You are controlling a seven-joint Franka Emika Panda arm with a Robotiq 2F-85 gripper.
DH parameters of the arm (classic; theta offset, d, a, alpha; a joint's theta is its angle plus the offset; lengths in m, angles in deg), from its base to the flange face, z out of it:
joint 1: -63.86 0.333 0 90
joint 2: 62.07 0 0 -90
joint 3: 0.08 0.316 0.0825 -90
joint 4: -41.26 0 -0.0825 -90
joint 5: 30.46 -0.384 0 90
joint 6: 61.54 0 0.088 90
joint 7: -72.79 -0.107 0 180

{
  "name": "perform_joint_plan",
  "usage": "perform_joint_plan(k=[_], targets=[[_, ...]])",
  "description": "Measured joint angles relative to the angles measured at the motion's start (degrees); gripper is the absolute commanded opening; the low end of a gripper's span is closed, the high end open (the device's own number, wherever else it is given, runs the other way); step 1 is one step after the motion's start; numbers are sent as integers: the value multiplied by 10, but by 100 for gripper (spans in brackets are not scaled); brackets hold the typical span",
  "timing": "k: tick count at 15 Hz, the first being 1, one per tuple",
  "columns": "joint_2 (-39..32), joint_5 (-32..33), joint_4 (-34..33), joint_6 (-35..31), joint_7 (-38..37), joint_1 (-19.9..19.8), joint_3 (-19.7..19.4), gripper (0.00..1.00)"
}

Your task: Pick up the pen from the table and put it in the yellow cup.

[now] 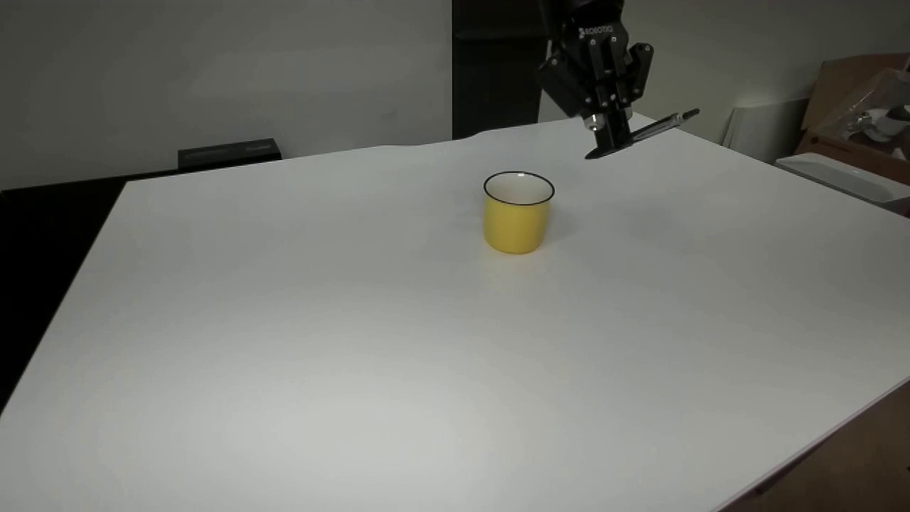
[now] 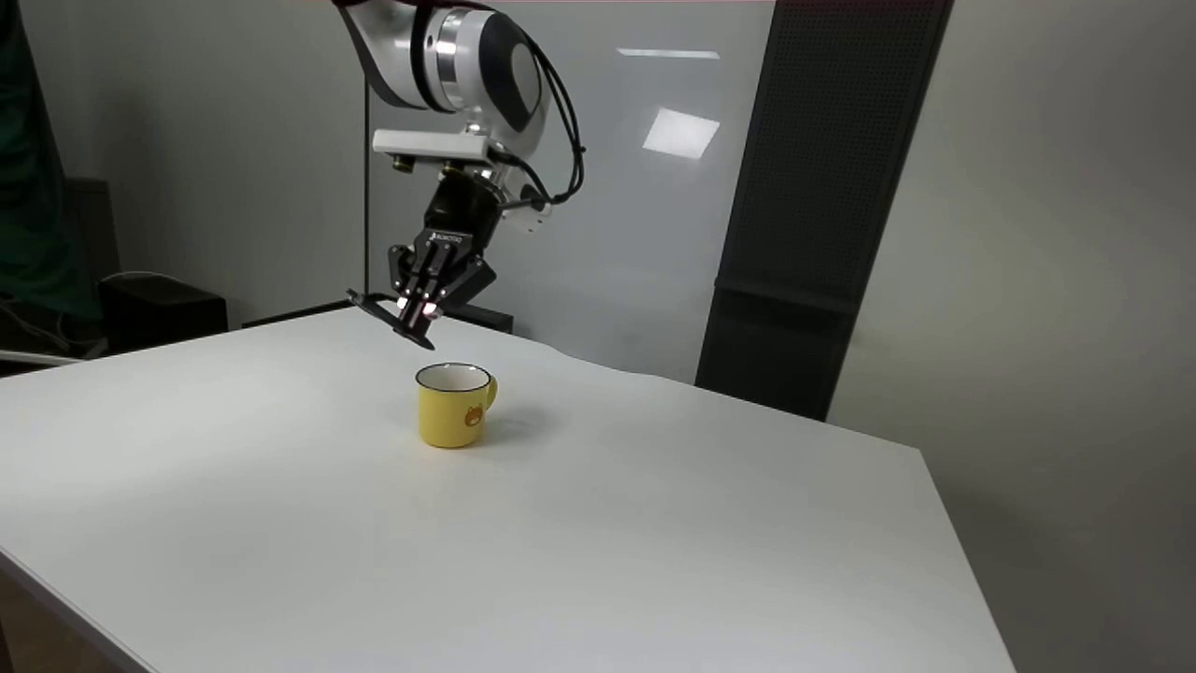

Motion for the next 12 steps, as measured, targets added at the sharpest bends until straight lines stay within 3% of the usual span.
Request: perform_joint_plan(k=[7,12], targets=[[-126,-34,-194,117,-14,-1,1,3],[-212,-39,-314,153,-16,-5,1,3]])
